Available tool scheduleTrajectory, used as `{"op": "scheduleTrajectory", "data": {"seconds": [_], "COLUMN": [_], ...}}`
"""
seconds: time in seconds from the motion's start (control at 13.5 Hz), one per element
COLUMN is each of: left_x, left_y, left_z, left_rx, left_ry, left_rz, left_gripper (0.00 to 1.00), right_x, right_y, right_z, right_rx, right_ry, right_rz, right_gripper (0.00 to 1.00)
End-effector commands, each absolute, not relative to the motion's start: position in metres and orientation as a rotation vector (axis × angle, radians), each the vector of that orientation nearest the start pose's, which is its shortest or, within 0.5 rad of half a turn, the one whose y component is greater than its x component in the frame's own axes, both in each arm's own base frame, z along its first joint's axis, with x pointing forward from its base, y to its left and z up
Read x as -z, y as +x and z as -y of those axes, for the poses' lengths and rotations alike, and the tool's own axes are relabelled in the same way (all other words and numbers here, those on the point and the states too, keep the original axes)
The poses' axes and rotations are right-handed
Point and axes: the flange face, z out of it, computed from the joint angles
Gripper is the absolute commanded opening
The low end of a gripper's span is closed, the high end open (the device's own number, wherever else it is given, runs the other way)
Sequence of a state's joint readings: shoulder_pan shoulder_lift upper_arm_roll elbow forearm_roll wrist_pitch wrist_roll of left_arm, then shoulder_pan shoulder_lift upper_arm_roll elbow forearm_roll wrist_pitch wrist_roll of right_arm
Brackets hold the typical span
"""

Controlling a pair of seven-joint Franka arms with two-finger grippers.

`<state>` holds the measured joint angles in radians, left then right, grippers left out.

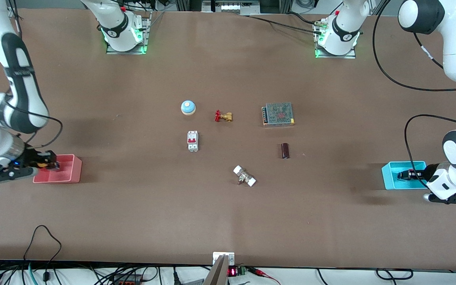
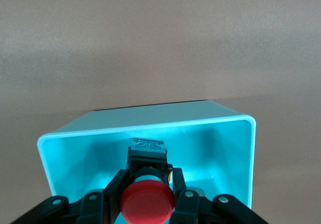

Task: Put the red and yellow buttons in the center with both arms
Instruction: 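Lift the yellow button with the right gripper while the left lifts red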

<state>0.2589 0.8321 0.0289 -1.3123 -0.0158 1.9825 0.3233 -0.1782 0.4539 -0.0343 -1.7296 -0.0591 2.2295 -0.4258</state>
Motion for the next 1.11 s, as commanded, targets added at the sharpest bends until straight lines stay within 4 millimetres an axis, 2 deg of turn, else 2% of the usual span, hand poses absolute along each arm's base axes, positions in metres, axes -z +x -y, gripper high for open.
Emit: {"op": "scheduleTrajectory", "data": {"seconds": [0.0,0.15,0.22,0.3,0.44,0.52,0.59,0.81,1.03], "left_x": [-0.278,-0.347,-0.375,-0.384,-0.379,-0.375,-0.369,-0.337,-0.304], "left_y": [0.697,0.693,0.691,0.687,0.676,0.676,0.678,0.679,0.671], "left_z": [-0.198,-0.184,-0.166,-0.152,-0.133,-0.12,-0.11,-0.069,-0.047], "left_rx": [-0.241,-0.204,-0.199,-0.246,-0.408,-0.43,-0.447,-0.503,-0.479], "left_ry": [-3.188,-3.188,-3.196,-3.231,-3.324,-3.345,-3.353,-3.347,-3.337], "left_rz": [-0.054,-0.077,-0.113,-0.121,-0.055,-0.06,-0.066,-0.097,-0.117], "left_gripper": [0.26,0.26,0.26,0.25,0.25,0.25,0.25,0.25,0.25], "right_x": [-0.402,-0.434,-0.443,-0.447,-0.446,-0.435,-0.422,-0.385,-0.345], "right_y": [0.635,0.625,0.623,0.621,0.619,0.619,0.622,0.626,0.62], "right_z": [0.112,0.078,0.056,0.031,-0.015,-0.034,-0.044,-0.087,-0.124], "right_rx": [0.013,-0.01,-0.018,-0.025,-0.035,-0.049,-0.057,-0.073,-0.067], "right_ry": [-3.144,-3.125,-3.124,-3.121,-3.12,-3.119,-3.121,-3.138,-3.176], "right_rz": [0.427,0.35,0.301,0.268,0.224,0.224,0.204,0.134,0.048], "right_gripper": [0.19,0.14,0.13,0.09,0.09,0.09,0.09,0.09,0.09]}}
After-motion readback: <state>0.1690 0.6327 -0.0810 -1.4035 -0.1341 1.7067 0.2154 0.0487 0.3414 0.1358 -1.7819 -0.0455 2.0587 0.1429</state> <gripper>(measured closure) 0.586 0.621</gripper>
